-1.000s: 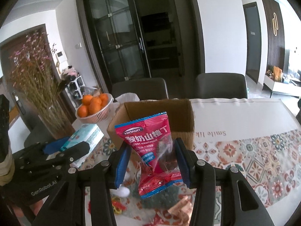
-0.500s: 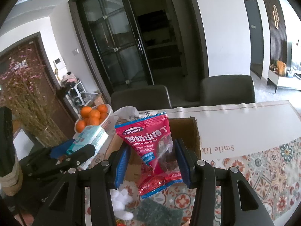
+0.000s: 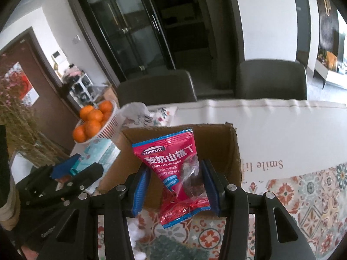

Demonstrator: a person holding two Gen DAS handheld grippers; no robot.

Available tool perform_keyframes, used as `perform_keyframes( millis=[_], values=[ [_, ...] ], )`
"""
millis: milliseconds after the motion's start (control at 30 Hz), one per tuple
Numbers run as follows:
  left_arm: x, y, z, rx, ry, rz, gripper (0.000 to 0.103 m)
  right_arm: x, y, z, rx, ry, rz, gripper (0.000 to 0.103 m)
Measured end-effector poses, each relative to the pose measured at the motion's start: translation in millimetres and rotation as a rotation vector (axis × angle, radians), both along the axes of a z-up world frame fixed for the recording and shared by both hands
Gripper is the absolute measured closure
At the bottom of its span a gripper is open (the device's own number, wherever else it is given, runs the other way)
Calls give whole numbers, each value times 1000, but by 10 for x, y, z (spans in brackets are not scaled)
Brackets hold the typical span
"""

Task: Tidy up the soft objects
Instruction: 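Lift and carry the candy bag and tissue pack over the cardboard box with both tools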

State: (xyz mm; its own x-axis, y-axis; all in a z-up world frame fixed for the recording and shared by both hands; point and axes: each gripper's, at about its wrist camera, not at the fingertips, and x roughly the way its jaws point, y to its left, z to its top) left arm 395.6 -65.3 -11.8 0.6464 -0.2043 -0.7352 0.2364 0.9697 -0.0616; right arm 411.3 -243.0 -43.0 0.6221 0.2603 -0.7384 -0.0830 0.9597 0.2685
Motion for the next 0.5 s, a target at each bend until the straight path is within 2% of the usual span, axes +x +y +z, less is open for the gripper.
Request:
perform_keyframes(
  millis=[267,500],
  values=[
    [326,-44,-269,22,83,-1,50,317,4,-347,-12,105,15,55],
    [463,-68,-438,54,126,-6,50,455,37,-513,-37,153,32,54]
  ],
)
